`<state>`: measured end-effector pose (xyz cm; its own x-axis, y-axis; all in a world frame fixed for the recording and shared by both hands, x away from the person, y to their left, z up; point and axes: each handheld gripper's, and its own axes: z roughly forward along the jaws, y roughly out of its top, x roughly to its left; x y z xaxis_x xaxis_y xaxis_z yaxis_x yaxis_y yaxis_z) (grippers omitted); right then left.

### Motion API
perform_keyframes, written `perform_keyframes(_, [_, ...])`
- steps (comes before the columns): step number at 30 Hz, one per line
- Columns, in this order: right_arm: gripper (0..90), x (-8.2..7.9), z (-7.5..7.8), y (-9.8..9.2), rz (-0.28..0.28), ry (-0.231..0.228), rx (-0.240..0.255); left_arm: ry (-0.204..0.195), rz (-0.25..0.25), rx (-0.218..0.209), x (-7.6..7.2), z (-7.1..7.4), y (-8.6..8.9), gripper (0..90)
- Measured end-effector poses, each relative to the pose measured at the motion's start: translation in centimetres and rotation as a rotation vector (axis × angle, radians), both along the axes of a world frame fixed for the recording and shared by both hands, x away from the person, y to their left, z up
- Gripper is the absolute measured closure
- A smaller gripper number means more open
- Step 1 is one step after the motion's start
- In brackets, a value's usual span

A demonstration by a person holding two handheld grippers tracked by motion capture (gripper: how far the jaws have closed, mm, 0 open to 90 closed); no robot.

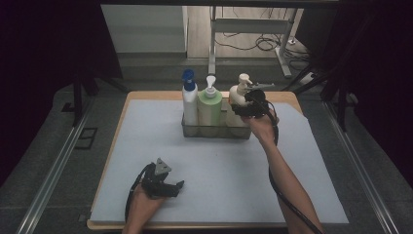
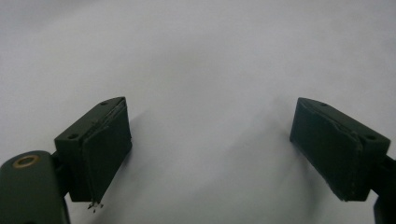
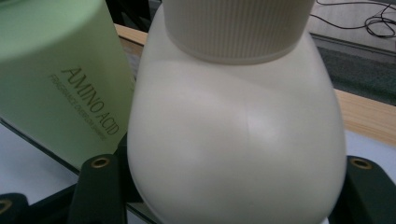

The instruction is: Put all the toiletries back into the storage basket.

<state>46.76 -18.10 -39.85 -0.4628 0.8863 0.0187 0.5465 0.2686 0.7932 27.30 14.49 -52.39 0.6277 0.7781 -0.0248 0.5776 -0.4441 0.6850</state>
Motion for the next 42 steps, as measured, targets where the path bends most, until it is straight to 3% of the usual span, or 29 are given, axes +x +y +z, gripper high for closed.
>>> perform_keyframes(9, [36.7, 0.3, -1.0, 0.0, -0.001, 0.028, -0.002, 0.000, 0.000, 0.000, 0.0, 0.0, 0.0, 12.3])
perform_keyframes(19, [35.3, 0.0, -1.4, -0.1, 0.024, -0.001, -0.011, -0.001, 0.000, 0.000, 0.0, 0.0, 0.0, 12.3])
perform_keyframes(26, [30.6, -0.1, -2.1, -0.5, 0.039, 0.007, 0.002, -0.001, 0.000, 0.001, 0.0, 0.0, 0.0, 12.3])
perform_keyframes(42, [29.9, -2.3, -1.6, -2.0, 0.072, -0.007, 0.010, -0.001, 0.000, 0.000, 0.0, 0.0, 0.0, 12.3])
